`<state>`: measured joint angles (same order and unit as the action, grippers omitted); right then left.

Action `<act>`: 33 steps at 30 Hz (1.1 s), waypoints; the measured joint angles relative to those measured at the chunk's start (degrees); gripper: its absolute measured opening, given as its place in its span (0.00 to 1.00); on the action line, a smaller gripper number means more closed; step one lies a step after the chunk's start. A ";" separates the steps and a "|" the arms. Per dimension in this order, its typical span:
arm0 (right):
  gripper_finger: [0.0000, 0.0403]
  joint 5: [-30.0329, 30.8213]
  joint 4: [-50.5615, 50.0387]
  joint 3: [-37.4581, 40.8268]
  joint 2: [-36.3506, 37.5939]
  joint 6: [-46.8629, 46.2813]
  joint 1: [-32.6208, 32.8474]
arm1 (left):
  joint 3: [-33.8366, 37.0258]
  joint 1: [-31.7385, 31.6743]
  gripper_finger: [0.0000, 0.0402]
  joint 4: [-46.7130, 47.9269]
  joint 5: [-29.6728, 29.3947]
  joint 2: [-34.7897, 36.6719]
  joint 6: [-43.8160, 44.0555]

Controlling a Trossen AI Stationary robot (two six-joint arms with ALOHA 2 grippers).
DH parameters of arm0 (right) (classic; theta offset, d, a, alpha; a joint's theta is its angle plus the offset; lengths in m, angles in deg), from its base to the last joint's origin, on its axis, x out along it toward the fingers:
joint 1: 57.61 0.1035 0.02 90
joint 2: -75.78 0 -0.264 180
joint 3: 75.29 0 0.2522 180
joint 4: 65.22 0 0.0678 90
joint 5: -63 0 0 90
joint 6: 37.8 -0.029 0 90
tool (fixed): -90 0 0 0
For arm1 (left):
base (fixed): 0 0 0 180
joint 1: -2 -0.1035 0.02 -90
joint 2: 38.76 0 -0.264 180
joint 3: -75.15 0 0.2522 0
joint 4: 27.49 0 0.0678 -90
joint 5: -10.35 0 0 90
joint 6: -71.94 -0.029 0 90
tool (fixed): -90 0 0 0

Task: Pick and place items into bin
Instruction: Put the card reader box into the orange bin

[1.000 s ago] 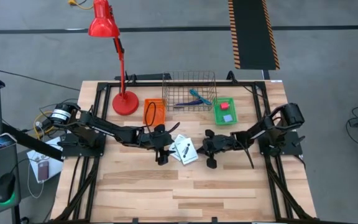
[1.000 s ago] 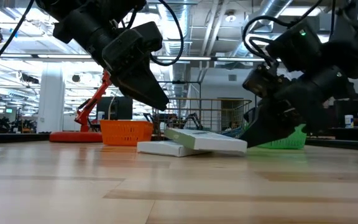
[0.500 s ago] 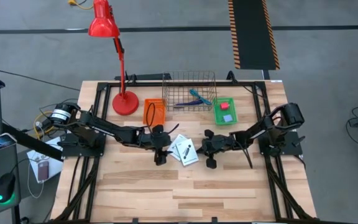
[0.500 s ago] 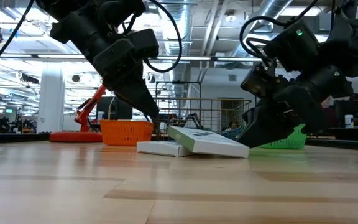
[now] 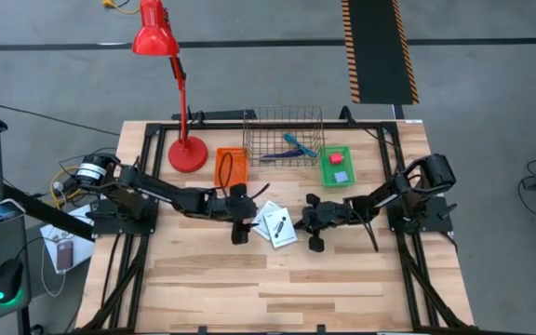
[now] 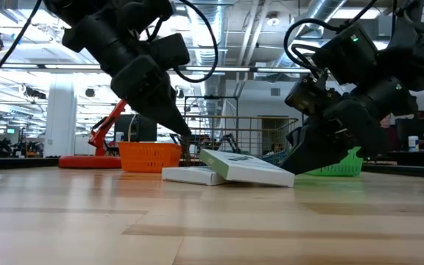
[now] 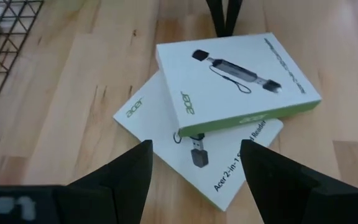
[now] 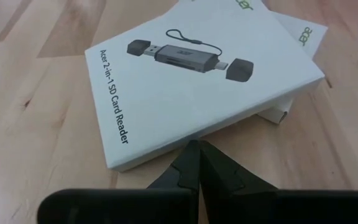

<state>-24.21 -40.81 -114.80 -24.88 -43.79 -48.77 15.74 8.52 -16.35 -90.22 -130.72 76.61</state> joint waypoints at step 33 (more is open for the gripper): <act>0.00 -0.07 -0.35 0.00 0.09 -0.01 0.02 | -2.86 -4.40 0.58 -8.80 12.51 -11.30 2.22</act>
<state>-24.28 -41.16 -114.80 -24.79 -43.80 -48.74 12.87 4.12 -25.15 -77.71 -142.02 78.83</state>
